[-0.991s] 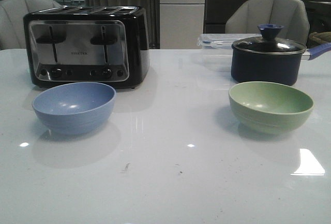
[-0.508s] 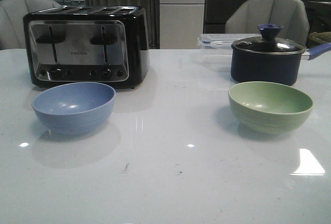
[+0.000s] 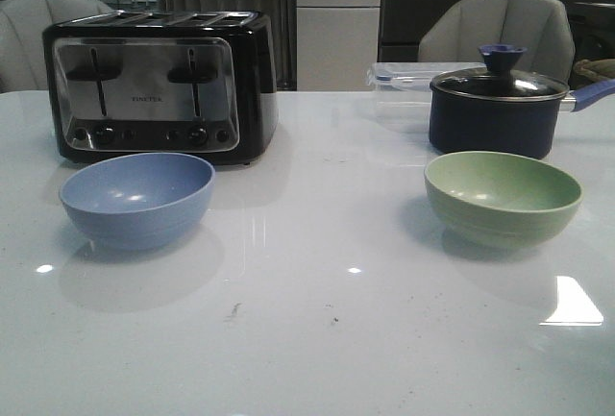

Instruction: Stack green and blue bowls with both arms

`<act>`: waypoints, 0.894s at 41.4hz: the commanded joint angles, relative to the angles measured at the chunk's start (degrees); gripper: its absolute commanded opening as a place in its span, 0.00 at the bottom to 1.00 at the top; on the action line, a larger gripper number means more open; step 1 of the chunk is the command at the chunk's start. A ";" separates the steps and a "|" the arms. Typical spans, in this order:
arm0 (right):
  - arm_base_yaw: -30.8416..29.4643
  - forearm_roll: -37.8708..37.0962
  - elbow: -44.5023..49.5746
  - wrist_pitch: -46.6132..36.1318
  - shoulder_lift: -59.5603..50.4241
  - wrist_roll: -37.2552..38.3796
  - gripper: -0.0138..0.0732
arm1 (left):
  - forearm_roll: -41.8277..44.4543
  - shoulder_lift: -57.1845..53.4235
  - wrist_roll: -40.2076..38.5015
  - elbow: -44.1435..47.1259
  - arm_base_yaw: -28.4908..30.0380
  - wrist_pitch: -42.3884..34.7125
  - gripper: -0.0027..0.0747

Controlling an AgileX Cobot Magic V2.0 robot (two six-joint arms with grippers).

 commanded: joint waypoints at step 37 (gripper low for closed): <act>-0.33 8.00 -29.26 6.13 52.82 -0.43 0.78 | -0.15 11.62 -0.11 -1.96 -0.38 -4.13 0.58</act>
